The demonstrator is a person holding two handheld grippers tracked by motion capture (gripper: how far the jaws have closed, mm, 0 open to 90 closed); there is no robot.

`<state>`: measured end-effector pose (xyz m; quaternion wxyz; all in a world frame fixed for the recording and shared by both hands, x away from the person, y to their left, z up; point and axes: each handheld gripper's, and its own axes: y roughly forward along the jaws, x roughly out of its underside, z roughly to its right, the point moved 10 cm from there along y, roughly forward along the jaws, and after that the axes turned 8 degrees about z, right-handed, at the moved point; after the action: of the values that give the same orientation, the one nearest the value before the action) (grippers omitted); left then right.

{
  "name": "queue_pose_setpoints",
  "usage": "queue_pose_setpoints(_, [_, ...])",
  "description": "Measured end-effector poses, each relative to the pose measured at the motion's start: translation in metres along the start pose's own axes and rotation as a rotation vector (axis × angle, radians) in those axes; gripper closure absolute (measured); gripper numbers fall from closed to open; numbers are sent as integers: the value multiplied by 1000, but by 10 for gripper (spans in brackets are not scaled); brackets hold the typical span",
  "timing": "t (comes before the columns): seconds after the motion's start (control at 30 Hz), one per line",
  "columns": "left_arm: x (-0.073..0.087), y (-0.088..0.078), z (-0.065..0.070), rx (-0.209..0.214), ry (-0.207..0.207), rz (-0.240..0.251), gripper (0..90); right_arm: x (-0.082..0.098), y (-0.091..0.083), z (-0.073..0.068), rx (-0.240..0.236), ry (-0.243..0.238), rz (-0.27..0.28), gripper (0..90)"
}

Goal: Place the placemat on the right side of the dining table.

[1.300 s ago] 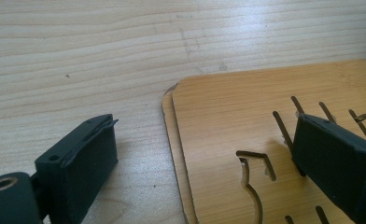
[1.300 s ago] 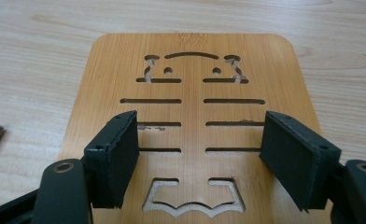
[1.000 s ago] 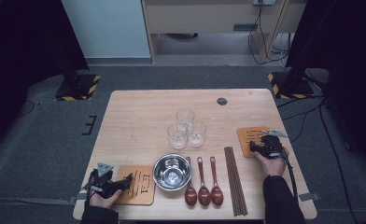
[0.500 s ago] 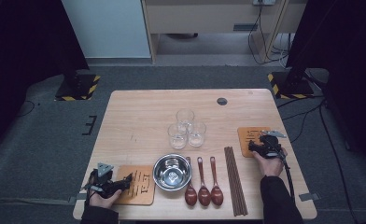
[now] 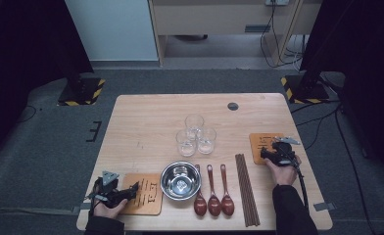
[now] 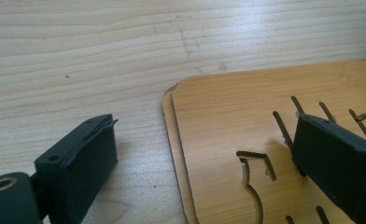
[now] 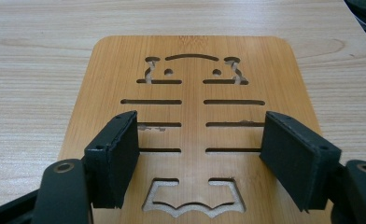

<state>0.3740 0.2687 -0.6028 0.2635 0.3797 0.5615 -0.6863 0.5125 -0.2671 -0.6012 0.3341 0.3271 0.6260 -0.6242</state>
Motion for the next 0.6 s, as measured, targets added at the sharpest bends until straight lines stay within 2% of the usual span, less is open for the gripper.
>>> queue_pose_setpoints(0.27, [0,0,0,1,0,0,58,-2,-1,0,-12,14,7,289])
queue_pose_setpoints(0.6, [0,0,0,1,1,0,58,-11,-8,-1,-28,-5,37,283])
